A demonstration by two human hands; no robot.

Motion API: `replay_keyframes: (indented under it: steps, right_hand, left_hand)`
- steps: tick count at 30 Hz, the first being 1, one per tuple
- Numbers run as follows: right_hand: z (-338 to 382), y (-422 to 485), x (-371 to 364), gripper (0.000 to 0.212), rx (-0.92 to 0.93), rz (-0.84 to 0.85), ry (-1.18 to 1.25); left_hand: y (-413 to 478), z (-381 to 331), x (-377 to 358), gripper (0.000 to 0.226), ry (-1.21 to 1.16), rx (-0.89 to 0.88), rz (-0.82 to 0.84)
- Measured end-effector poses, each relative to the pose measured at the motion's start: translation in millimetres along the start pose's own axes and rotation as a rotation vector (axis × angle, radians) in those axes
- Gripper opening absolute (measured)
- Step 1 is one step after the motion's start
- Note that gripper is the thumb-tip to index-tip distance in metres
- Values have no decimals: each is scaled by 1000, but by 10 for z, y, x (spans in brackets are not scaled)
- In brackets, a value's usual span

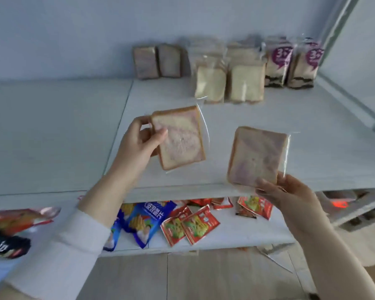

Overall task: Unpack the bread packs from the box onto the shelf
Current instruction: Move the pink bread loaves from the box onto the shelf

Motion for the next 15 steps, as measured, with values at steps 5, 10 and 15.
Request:
replay_keyframes:
  steps: [5,10,15]
  right_hand:
    - [434,727,-1276,17,110,-28,-57]
    - [804,1552,-2245,25,207,-140,-20]
    - [1126,2477,-2834,39,211,-296,107]
  left_hand:
    - [855,405,772,16,37,25,-108]
    - [1860,852,1006,22,118,-25,-153]
    - [2883,1385,953,27,198,-75,-238]
Point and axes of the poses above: each hand's wrist, its own y-axis towards the middle knuckle, its own x-axis out of the back of the hand, z = x × y, the point moved 1 cm from there along y, towards the middle knuckle, and after that the axes turned 14 degrees about -x, right-handed, at the moved point
